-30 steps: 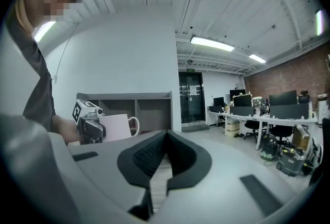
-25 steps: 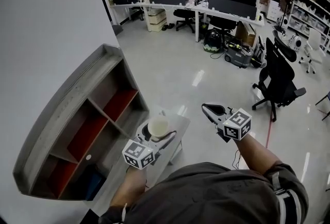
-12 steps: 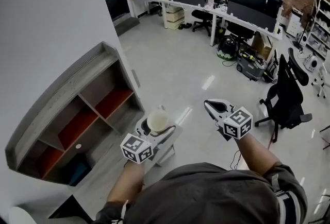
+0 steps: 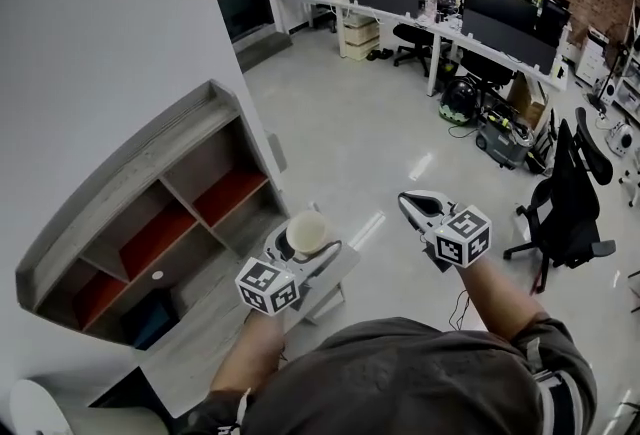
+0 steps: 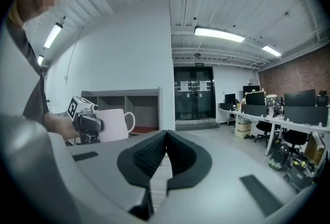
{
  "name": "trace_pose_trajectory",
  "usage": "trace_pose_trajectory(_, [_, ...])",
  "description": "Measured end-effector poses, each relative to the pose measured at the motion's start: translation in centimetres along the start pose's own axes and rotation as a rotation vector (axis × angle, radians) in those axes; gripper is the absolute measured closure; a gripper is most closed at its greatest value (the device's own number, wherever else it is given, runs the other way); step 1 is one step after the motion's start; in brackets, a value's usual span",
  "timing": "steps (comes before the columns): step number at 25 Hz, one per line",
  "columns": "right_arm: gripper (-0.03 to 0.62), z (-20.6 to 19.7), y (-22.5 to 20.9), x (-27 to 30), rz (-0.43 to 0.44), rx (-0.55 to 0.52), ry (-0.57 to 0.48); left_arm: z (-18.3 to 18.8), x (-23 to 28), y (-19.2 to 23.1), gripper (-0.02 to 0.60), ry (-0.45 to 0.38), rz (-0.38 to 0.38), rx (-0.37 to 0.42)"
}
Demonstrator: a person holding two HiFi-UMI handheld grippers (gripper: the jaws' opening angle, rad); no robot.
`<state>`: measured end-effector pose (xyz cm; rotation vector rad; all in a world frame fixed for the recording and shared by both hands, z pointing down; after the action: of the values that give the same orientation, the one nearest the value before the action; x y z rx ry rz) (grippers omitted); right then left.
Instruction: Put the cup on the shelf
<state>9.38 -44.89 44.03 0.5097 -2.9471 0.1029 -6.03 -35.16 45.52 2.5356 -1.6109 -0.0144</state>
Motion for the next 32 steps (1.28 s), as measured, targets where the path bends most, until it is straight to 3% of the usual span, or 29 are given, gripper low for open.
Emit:
trace_pose_trajectory(6, [0.603, 1.8, 3.5, 6.4, 0.095, -0.031, -0.008, 0.7, -5.2, 4.8, 0.170, -0.014, 0.102, 0.021])
trace_pose_trajectory(13, [0.603, 3.8, 11.0, 16.3, 0.287, -0.077, -0.002, 1.2, -14.9, 11.4, 0.172, -0.040, 0.306, 0.005])
trace_pose_trajectory(26, [0.603, 5.9, 32.3, 33.7, 0.708, -0.162, 0.023, 0.6, -39.1, 22.1, 0.170, -0.057, 0.773, -0.014])
trace_pose_trajectory(32, [0.603, 5.8, 41.8, 38.6, 0.846, -0.182, 0.034, 0.4, -48.9, 25.9, 0.170, -0.042, 0.923, -0.002])
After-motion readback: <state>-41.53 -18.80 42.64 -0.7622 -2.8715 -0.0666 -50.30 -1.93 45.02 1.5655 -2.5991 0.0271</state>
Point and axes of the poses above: the fingertips, and each gripper's own axes: x forward along the fingers, y to its left, z out of its top, the point moved 1 cm from there along -x, backward along the fingers, and after that the axes turned 6 degrees about z, right-handed, at the moved point
